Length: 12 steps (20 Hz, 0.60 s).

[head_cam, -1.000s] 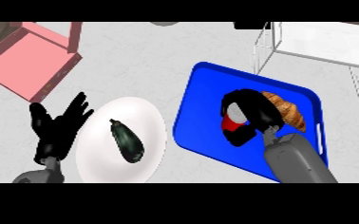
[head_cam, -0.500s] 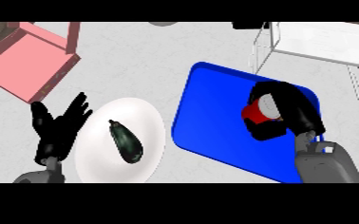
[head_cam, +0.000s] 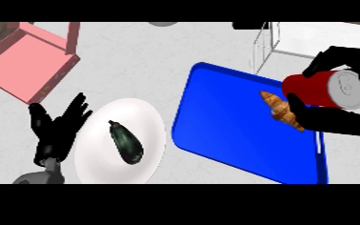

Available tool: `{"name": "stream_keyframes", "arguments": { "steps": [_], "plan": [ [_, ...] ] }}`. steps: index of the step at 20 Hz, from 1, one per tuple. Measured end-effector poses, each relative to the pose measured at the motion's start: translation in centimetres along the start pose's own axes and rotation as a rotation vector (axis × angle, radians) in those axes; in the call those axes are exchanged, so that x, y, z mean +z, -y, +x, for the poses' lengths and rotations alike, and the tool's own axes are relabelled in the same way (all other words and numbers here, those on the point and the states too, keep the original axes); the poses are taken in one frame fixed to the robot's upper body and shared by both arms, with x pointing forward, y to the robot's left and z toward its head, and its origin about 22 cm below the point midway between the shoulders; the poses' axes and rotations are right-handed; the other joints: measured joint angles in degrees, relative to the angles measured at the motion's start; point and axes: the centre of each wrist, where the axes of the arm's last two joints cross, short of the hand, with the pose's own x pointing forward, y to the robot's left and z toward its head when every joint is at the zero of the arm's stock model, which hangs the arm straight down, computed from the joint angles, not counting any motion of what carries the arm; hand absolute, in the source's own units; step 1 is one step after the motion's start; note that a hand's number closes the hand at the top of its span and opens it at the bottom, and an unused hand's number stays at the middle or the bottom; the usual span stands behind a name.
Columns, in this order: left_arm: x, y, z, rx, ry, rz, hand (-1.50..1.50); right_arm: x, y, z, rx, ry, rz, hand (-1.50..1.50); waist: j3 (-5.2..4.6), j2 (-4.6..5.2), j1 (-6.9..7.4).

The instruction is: Pick the can from the tray and place it in the tiered shelf

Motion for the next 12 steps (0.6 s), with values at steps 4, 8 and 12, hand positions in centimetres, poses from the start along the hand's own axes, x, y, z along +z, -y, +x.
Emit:
{"name": "stream_keyframes", "arguments": {
  "steps": [4, 8, 12],
  "plan": [
    [-0.4, -0.1, -0.1, -0.007, 0.005, 0.002, 0.0, -0.2, 4.7, 1.5, -0.007, -0.008, -0.086, 1.5, 0.07, 0.03, 0.3],
    [-0.3, 0.2, 0.3, -0.007, 0.002, -0.008, 0.0, -1.3, 8.9, 2.0, -0.03, -0.006, -0.155, 1.5, -0.02, 0.11, 0.55],
    [-0.3, 0.7, 0.2, -0.011, 0.015, -0.013, 0.0, -3.3, 12.4, 2.5, -0.049, -0.032, -0.202, 1.5, -0.05, 0.22, 0.92]
  ]
}}
